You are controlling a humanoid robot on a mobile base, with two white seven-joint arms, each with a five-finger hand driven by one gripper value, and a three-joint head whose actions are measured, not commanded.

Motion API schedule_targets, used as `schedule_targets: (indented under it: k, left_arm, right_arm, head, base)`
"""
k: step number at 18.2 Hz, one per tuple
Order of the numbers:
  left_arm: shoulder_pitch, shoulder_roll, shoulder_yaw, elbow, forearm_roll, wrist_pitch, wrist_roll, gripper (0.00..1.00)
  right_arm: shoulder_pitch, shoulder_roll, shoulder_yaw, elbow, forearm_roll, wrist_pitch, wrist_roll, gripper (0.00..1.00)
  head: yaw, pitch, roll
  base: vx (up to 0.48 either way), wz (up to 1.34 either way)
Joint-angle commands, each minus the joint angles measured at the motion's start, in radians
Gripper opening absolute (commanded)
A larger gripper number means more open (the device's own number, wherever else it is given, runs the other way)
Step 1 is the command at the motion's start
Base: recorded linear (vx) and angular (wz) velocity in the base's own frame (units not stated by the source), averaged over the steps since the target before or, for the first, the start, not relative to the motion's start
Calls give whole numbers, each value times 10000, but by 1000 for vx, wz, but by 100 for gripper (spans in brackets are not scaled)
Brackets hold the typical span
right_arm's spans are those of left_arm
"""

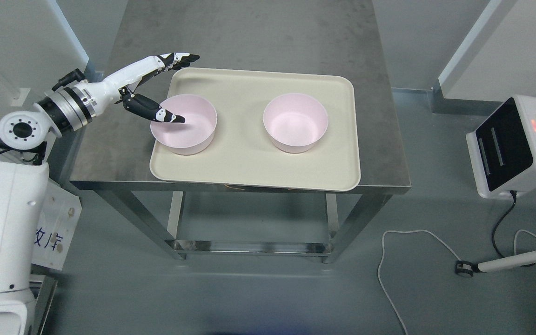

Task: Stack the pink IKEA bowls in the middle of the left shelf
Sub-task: 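Reach the left hand over the pink bowl nearer the left arm, then grasp the rim of the nearer pink bowl with the left hand and lift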

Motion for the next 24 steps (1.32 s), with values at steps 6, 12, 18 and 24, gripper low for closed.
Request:
schedule_targets:
  k: [6,12,18,24]
  left_arm:
    - [-442,334,-1962,451,-665,-9,-98,76]
    - [-872,-677,-1963,574,-2416,-40,-82,61]
    - [-1071,-1047,-1993,589,-2463,-193,-67,37]
    - [-1102,-1184,-1504,1049,-2555,-1387,-52,3]
  right_arm:
    - [0,-175,-92,0,77,3,-42,100]
    - [0,-175,-92,0,77,3,-42,100]
    - [0,-175,-92,0,77,3,-42,100]
    - [0,-175,-92,0,77,3,-27,100]
  head:
    - [0,0,0]
    - [0,0,0]
    - [0,0,0]
    - [0,0,0]
  base:
    - [0,0]
    - [0,0]
    - [0,0]
    - [0,0]
